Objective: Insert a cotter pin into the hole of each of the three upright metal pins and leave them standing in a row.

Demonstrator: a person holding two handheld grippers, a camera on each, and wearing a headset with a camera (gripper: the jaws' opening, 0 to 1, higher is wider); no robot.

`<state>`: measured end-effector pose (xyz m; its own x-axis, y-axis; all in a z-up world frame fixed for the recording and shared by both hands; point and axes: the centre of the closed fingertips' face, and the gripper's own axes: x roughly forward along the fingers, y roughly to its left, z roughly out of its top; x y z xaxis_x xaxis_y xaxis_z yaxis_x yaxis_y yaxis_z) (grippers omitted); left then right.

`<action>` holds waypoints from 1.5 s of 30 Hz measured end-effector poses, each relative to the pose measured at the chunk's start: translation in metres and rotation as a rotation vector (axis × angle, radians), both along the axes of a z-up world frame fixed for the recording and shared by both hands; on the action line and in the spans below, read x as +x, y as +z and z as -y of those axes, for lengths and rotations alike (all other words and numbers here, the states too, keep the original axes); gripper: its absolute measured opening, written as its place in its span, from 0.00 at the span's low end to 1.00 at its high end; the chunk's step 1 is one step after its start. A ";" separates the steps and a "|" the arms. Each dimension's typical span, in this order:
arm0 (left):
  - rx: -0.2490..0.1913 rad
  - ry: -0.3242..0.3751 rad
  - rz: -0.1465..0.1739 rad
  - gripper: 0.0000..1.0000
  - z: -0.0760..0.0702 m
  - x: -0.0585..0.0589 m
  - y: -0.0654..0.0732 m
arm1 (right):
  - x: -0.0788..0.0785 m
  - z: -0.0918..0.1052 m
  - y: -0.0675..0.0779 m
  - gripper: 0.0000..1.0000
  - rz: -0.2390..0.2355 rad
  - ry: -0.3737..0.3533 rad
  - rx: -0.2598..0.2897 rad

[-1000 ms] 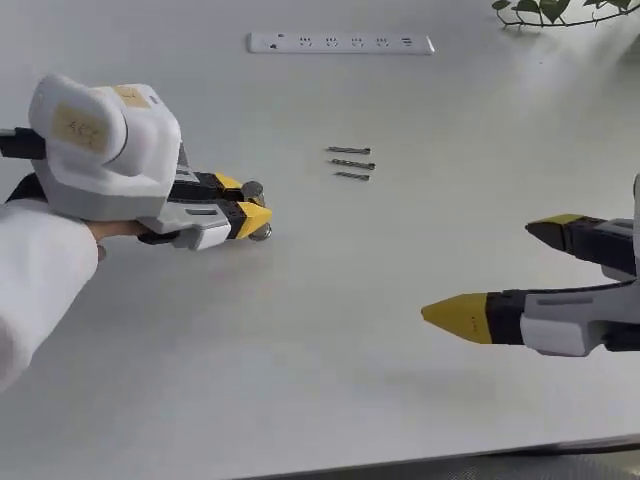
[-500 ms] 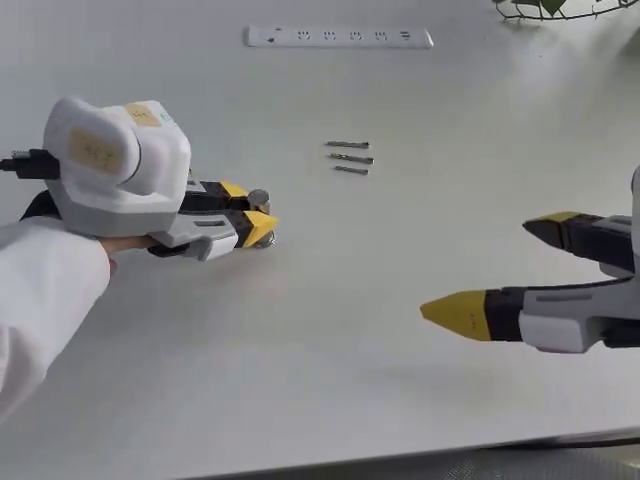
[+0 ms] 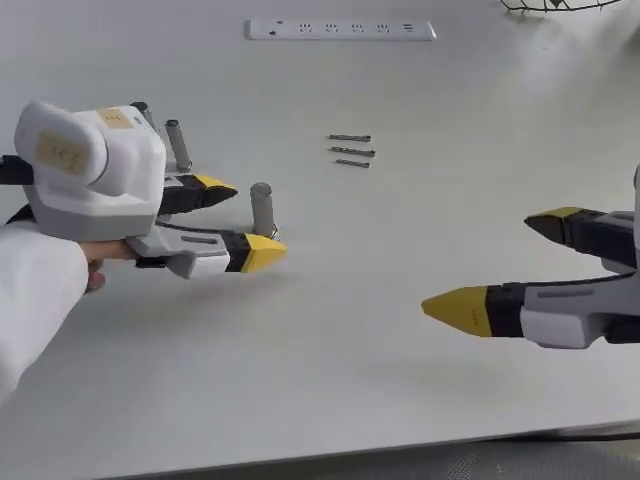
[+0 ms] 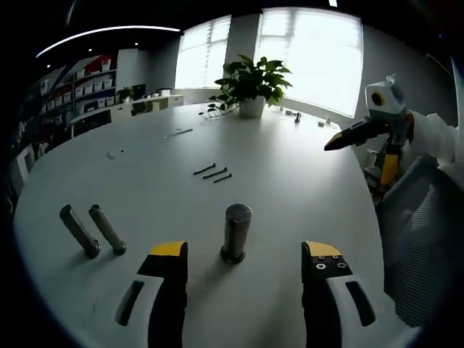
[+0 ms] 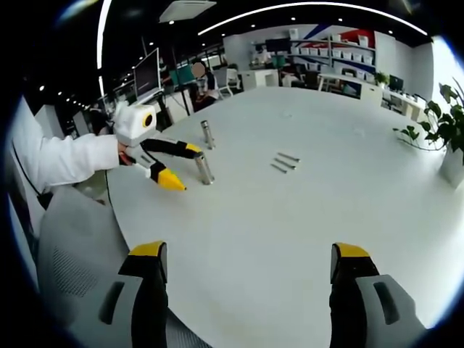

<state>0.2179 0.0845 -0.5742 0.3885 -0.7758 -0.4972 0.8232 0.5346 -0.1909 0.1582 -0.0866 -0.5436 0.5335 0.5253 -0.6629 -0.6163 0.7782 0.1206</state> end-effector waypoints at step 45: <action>-0.056 0.187 0.008 0.99 -0.053 -0.062 0.052 | 0.131 -0.031 0.022 0.44 0.030 0.479 -0.330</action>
